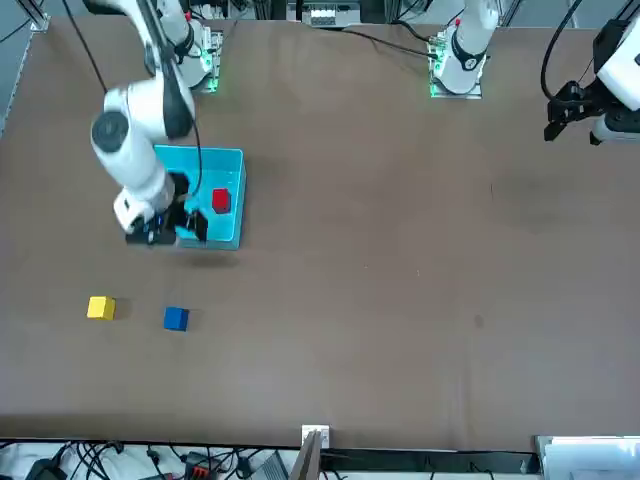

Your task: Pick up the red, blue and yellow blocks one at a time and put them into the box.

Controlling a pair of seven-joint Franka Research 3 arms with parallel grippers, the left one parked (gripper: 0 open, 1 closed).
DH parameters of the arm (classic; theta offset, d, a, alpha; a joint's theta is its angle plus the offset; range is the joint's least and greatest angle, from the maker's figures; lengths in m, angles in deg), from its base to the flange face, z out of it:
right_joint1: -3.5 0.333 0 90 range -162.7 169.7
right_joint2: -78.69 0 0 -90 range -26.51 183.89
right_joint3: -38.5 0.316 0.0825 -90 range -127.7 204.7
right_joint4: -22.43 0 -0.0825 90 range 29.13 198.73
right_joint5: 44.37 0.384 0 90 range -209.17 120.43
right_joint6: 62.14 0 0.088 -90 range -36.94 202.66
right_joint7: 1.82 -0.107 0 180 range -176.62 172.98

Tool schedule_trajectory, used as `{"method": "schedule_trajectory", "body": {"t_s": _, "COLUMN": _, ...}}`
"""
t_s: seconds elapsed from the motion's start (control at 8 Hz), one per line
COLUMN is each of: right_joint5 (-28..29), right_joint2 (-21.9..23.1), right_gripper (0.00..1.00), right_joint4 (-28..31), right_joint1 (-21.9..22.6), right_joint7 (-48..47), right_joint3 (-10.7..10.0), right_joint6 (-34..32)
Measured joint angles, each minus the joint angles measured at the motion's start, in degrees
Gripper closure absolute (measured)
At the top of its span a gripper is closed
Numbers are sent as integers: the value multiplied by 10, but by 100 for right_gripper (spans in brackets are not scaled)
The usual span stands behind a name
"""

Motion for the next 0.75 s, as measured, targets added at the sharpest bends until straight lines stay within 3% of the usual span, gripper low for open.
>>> {"method": "schedule_trajectory", "body": {"t_s": 0.38, "right_joint5": 0, "right_joint2": -121, "right_gripper": 0, "right_joint4": -134, "right_joint1": -23, "right_joint7": 0, "right_joint3": -1, "right_joint6": 1}}
{"method": "schedule_trajectory", "body": {"t_s": 0.75, "right_joint5": -1, "right_joint2": -174, "right_gripper": 1, "right_joint4": -199, "right_joint1": -60, "right_joint7": 8, "right_joint3": -2, "right_joint6": -1}}
